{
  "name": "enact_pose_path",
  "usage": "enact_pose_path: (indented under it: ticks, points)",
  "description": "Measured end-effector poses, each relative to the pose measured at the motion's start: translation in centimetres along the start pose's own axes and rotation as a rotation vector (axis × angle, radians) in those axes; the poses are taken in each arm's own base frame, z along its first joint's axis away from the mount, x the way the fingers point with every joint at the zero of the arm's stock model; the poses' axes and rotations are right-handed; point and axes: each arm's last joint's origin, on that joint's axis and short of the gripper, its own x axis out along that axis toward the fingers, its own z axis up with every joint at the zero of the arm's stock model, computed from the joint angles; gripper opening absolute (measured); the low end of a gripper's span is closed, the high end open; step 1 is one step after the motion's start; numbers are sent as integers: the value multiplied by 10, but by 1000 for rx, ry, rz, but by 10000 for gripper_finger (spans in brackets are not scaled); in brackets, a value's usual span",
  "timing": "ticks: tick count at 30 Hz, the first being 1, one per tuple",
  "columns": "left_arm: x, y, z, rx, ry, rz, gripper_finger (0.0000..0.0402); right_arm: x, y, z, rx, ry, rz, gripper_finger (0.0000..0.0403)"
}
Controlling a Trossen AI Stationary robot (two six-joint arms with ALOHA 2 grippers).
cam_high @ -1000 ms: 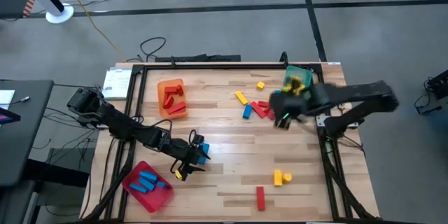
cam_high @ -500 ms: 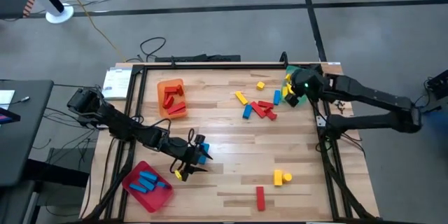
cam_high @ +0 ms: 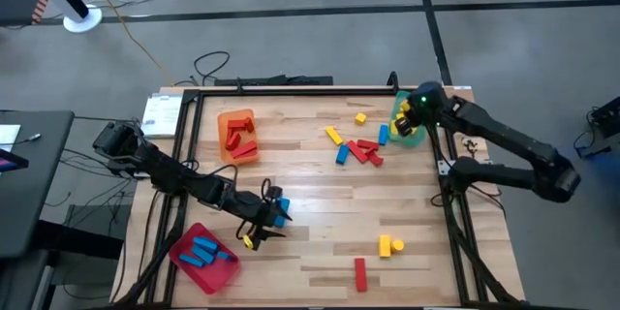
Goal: Sort blocks
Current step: Put the yellow wooden block into the green bin
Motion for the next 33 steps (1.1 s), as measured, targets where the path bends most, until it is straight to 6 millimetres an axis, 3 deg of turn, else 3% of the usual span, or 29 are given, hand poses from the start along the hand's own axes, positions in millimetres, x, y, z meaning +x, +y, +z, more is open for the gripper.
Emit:
enact_pose_path:
  ticks: [11,18,24,33]
  points:
    - [-9,5,-15,-10,208,142,224,24,-3,-2,22,139,29,102]
    - [-44,9,-15,-68,329,220,228,31,-11,-2,57,167,-1,102]
    - [-71,11,-29,-170,516,262,257,32,-17,-2,89,168,-16,102]
    - [-60,4,-56,-268,603,120,276,34,-16,-2,118,173,38,103]
